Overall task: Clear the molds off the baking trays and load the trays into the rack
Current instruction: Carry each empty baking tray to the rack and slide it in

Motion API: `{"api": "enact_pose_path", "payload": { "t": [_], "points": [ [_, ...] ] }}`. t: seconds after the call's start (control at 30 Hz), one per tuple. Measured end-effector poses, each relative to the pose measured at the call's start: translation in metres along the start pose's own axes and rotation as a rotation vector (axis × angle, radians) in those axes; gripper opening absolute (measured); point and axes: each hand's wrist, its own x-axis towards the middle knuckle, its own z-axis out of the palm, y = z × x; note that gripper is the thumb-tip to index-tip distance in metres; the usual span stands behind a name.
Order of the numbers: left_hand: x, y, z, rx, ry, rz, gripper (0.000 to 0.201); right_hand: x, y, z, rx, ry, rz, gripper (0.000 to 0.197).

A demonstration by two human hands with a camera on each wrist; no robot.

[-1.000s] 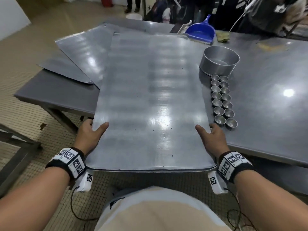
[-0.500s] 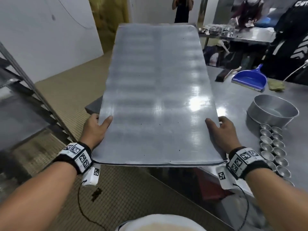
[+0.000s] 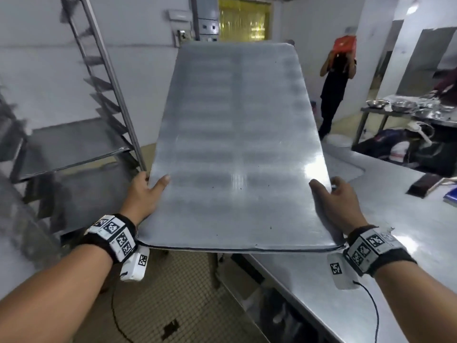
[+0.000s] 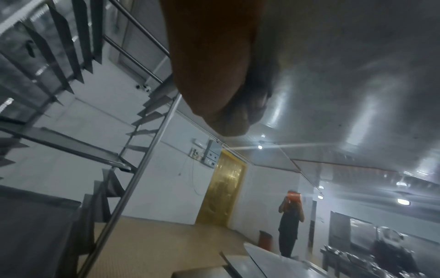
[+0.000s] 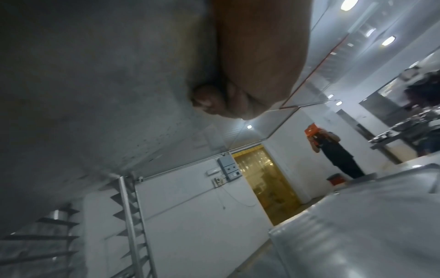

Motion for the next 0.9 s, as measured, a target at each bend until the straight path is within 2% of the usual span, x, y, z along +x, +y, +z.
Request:
{"api": "enact_pose_path", "payload": {
  "t": [0.17,0.33,0.43,0.6,0.67,0.77,0.8,0.9],
  "points": [
    [-0.012,0.010,-0.039,0.052,0.121,-0.080,0.037,0.043,-0.026,0.023,0.041,-0.111,-0.089,0.042],
    [-0.056,0.029,-0.075,0.152,0.287,-0.105,0.041,0.066,-0.051,0.039,0.033,-0.251,-0.184,0.054],
    [-0.088,0.033,-0.097,0.177,0.351,-0.149,0.043,0.070,-0.063,0.051,0.052,-0.327,-0.223,0.074],
    [-0.141,0.042,-0.130,0.183,0.420,-0.227,0.041,0.061,-0.085,0.073,0.083,-0.464,-0.265,0.082],
    [-0.160,0.045,-0.142,0.186,0.451,-0.249,0.040,0.053,-0.094,0.084,0.067,-0.503,-0.294,0.073],
    [-0.181,0.045,-0.160,0.191,0.470,-0.287,0.044,0.037,-0.110,0.094,0.075,-0.569,-0.305,0.041],
    [-0.186,0.043,-0.166,0.198,0.467,-0.303,0.046,0.032,-0.115,0.097,0.085,-0.586,-0.313,0.037],
    [-0.200,0.035,-0.183,0.191,0.468,-0.348,0.056,0.024,-0.122,0.120,0.093,-0.648,-0.330,0.047]
  ]
}}
